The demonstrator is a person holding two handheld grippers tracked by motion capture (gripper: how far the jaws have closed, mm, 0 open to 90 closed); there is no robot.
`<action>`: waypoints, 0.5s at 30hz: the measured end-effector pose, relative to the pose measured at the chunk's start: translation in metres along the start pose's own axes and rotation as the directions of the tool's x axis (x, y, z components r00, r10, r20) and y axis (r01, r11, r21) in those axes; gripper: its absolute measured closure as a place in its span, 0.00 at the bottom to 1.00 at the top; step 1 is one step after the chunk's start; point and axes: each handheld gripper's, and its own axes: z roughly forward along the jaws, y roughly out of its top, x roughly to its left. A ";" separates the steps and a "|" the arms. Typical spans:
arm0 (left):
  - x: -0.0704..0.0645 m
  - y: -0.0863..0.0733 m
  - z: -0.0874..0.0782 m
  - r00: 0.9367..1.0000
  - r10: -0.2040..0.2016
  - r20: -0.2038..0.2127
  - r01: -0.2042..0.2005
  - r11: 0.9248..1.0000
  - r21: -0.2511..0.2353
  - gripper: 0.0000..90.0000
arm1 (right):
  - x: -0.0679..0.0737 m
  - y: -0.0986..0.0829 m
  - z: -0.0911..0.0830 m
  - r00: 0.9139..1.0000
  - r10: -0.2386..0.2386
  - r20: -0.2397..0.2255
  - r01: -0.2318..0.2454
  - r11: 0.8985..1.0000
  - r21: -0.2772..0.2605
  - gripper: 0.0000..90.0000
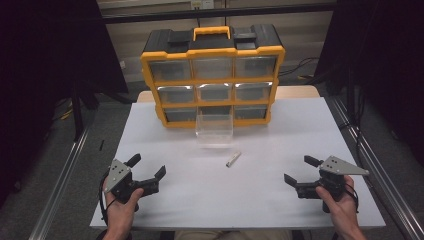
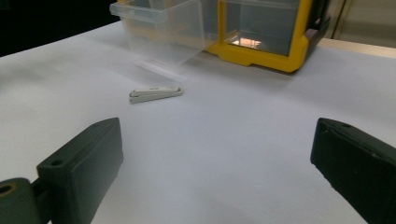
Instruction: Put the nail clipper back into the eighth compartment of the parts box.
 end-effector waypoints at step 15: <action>-0.002 0.000 0.000 0.999 0.020 0.025 -0.020 1.000 -0.003 0.04 | 0.011 0.012 0.016 0.994 -0.048 -0.100 0.054 0.997 0.060 0.03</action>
